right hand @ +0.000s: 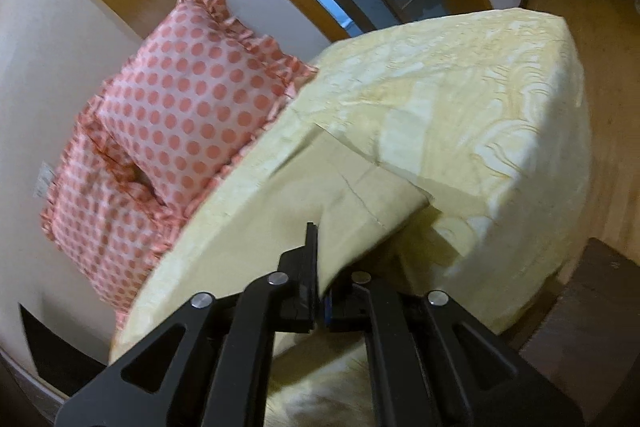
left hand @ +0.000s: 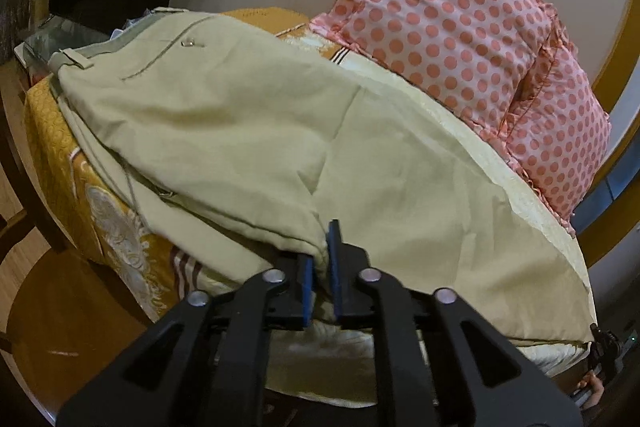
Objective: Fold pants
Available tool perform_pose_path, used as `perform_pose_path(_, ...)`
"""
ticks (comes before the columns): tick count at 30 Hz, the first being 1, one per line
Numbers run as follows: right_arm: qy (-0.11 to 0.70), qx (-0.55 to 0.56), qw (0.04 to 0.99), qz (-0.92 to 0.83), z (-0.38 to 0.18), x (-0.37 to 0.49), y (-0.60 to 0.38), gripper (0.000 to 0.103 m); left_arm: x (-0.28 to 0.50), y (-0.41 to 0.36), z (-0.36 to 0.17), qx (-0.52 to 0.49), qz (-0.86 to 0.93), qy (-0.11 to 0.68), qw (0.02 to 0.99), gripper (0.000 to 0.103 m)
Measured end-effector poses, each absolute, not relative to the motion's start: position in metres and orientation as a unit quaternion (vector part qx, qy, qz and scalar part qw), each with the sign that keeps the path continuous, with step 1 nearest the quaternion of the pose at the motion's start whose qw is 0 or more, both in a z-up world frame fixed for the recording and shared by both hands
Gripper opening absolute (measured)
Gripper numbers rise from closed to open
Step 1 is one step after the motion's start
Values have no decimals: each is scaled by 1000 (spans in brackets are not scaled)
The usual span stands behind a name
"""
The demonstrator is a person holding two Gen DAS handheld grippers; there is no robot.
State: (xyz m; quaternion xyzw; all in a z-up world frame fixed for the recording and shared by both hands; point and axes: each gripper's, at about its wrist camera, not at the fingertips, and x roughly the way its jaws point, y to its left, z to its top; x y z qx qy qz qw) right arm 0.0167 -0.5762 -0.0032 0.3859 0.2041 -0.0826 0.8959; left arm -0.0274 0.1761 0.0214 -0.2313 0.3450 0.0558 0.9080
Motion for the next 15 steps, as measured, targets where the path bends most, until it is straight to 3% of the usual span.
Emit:
perform_pose_path(1, 190, 382, 899, -95, 0, 8, -577, 28, -30, 175, 25, -231, 58, 339, 910, 28)
perform_pose_path(2, 177, 378, 902, -110, 2, 2, -578, 52, -36, 176, 29, -229, 66, 327, 915, 44)
perform_pose_path(3, 163, 371, 905, -129, 4, -4, -578, 59, -45, 178, 35, -225, 80, 308, 921, 53)
perform_pose_path(9, 172, 342, 909, -162, -3, 4, -580, 59, -77, 194, 66, -221, 142, 218, 940, 67)
perform_pose_path(12, 174, 320, 921, -135, -6, 8, -565, 57, -69, 197, 69, -214, 147, 217, 941, 70)
perform_pose_path(14, 178, 314, 926, -109, -7, 12, -554, 51, -60, 198, 66, -210, 144, 224, 941, 70)
perform_pose_path(15, 182, 314, 928, -90, -8, 15, -549, 41, -56, 197, 65, -208, 143, 227, 941, 70)
